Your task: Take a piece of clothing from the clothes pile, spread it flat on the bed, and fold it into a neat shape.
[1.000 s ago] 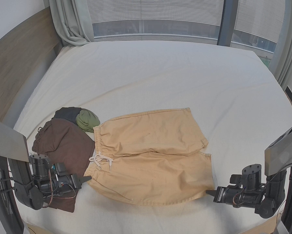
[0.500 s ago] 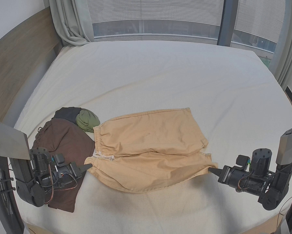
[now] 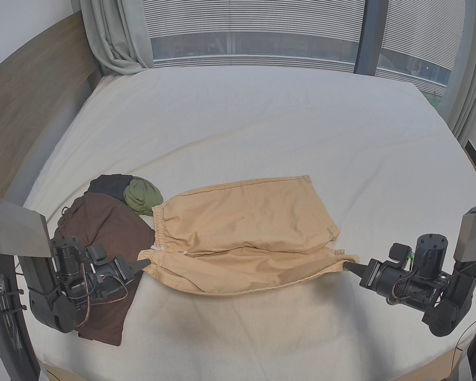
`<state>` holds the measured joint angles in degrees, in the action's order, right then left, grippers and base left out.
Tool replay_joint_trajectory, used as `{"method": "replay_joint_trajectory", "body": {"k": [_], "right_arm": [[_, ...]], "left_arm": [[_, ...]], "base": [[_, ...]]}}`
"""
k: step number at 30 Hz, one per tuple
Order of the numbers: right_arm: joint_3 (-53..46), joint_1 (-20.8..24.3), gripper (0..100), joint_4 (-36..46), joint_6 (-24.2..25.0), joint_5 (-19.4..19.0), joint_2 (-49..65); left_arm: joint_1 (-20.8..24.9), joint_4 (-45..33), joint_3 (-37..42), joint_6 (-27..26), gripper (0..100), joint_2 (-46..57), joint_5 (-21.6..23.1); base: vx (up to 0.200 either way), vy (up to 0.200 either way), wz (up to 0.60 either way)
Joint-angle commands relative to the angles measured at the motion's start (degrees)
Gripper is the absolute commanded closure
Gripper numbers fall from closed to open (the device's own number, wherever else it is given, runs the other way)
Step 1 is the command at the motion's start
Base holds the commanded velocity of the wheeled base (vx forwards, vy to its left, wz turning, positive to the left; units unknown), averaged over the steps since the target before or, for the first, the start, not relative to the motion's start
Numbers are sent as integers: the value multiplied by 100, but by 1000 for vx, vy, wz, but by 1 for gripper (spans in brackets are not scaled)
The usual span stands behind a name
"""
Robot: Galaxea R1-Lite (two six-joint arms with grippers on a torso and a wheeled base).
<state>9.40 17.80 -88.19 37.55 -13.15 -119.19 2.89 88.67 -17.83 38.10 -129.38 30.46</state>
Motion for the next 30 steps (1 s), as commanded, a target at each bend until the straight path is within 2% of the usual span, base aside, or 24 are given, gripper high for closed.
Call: {"method": "replay_joint_trajectory", "body": {"k": [1,7,12,24,30], "right_arm": [[18,-13,100,-6,7,6,10],[97,-57,100,-6,16,6,36],[326,4,100,-6,16,6,89],[932,-163,100,100,7,6,194],[1196,-251,100,188,7,6,203]], "left_arm": [[1,10,-27,22,100,9,3],[10,1,-89,339,100,123,3],[19,-8,-97,805,100,440,-5],[36,1,-256,1051,100,440,-23],[71,1,-326,1068,100,449,-243]], "base": [[0,0,0],[0,0,0],[0,0,0],[0,0,0],[0,0,0]]}}
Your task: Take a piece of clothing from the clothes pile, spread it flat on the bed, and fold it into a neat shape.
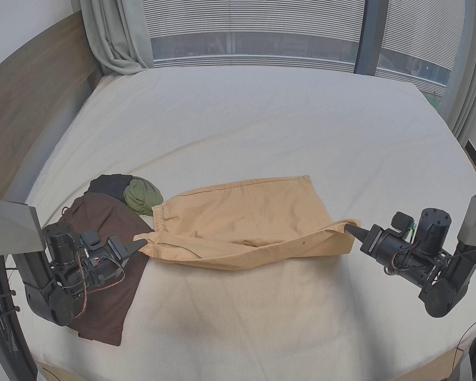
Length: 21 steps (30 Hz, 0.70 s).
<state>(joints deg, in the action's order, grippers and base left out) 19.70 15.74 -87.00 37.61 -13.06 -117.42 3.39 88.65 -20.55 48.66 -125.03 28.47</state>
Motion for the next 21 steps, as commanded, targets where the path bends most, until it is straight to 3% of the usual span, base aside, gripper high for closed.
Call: {"method": "replay_joint_trajectory", "body": {"k": [1,21], "right_arm": [[218,-62,100,166,1,-4,35],[1045,-53,100,1669,-34,-4,756]], "left_arm": [[21,3,-63,11,100,13,-43],[65,3,-239,460,100,119,-219]], "base": [[0,0,0],[0,0,0]]}}
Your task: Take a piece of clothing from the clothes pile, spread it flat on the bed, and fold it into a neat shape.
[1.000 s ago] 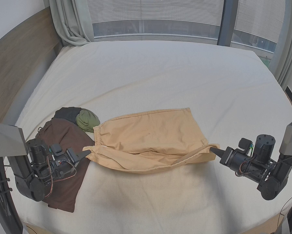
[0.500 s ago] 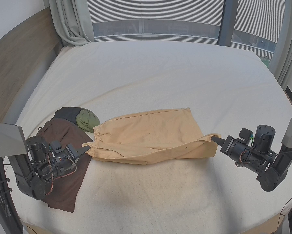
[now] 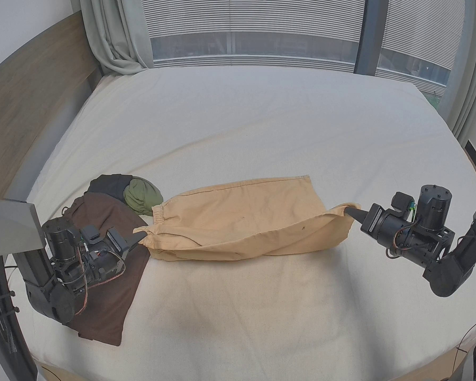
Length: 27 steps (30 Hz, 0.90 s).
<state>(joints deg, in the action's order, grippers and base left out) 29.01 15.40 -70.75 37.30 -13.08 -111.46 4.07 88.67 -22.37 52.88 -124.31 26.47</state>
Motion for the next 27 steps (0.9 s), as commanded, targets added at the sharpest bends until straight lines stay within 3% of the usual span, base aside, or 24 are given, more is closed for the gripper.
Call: {"method": "replay_joint_trajectory", "body": {"k": [1,12,27], "right_arm": [[201,-19,100,176,-4,-2,160],[764,-72,100,826,-4,-2,195],[1203,-72,100,1793,-144,-2,678]], "left_arm": [[-3,1,-75,82,100,47,-19],[-47,1,-356,363,100,21,-344],[-47,-8,-382,372,100,-6,-353]], "base": [[0,0,0],[0,0,0],[0,0,0]]}}
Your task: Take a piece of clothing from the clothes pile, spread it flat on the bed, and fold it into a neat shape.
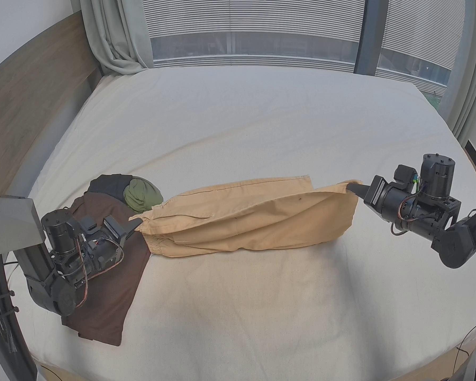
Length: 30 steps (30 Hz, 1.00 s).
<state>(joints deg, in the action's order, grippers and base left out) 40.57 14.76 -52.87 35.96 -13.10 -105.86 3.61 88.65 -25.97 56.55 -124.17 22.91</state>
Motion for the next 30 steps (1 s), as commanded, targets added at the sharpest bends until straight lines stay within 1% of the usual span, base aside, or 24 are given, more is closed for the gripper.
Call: {"method": "replay_joint_trajectory", "body": {"k": [1,6,8,10,23,27,30], "right_arm": [[65,-26,100,5,-10,1,119],[153,-123,100,22,-19,1,101],[162,-132,100,49,-19,-8,101],[223,-132,100,137,-19,1,83],[926,-123,100,374,-10,-17,-576],[1269,-132,100,515,-1,-166,-796],[1454,-149,100,550,-1,-175,-945]], "left_arm": [[0,-6,-23,5,100,-19,3],[0,-6,-49,23,100,-28,-32],[26,-6,-119,31,100,-19,-234],[35,-6,-146,40,100,-19,-304],[35,-6,-304,49,100,-116,-313],[43,-14,-480,49,100,-256,-331],[61,-14,-611,49,100,-344,-331]], "base": [[0,0,0],[0,0,0],[0,0,0],[0,0,0],[0,0,0],[0,0,0],[0,0,0]]}}
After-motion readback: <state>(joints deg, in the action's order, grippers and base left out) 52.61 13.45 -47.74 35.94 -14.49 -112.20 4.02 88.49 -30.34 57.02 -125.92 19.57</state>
